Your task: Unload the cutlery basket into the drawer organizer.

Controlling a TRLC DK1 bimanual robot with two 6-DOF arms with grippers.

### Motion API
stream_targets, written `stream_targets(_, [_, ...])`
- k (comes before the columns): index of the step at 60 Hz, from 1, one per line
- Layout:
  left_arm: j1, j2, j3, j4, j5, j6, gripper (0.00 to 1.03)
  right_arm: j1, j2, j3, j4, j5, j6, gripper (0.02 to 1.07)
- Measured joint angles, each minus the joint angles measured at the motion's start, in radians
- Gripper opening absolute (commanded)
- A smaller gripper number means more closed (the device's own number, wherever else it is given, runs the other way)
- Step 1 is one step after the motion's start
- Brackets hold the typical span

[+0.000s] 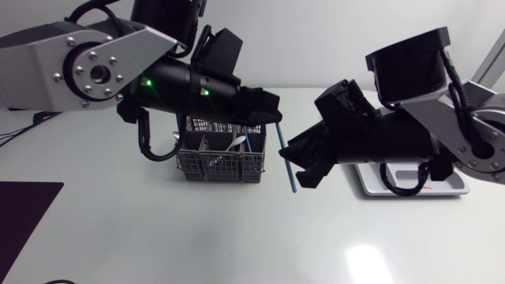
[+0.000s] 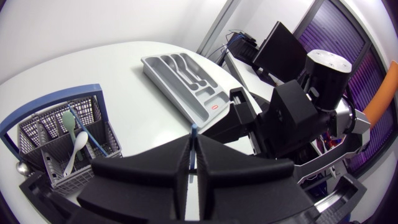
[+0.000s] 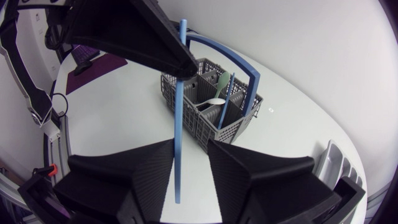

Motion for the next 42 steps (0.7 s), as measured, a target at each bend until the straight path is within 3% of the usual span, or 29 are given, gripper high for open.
stream_targets(11, [0.005,0.006,0.000,-0.008,0.004,-0.011,0.04,0.002,-0.002,-0.020,0.003,-0.016,0.000,0.08])
stream_targets(18, [0.006,0.006,0.003,-0.008,0.005,-0.018,0.30,0.014,-0.007,-0.024,0.003,-0.015,0.001,0.08])
stream_targets(21, [0.010,0.006,0.006,-0.010,0.007,-0.018,0.49,0.016,-0.010,-0.025,0.003,-0.015,0.001,0.08])
stream_targets(24, [0.013,0.006,0.015,-0.011,0.007,-0.018,0.62,0.021,-0.012,-0.029,0.002,-0.014,0.001,0.08])
stream_targets(27, [0.019,0.006,0.025,-0.011,0.007,-0.018,0.68,0.027,-0.016,-0.040,0.002,-0.012,0.000,0.08])
stream_targets(31, [0.031,0.006,0.044,-0.008,0.008,-0.018,0.73,0.029,-0.018,-0.058,-0.001,-0.012,-0.001,0.08])
stream_targets(42, [0.111,-0.003,0.089,0.035,0.003,-0.051,0.73,-0.005,-0.025,-0.104,-0.016,-0.012,-0.015,0.08])
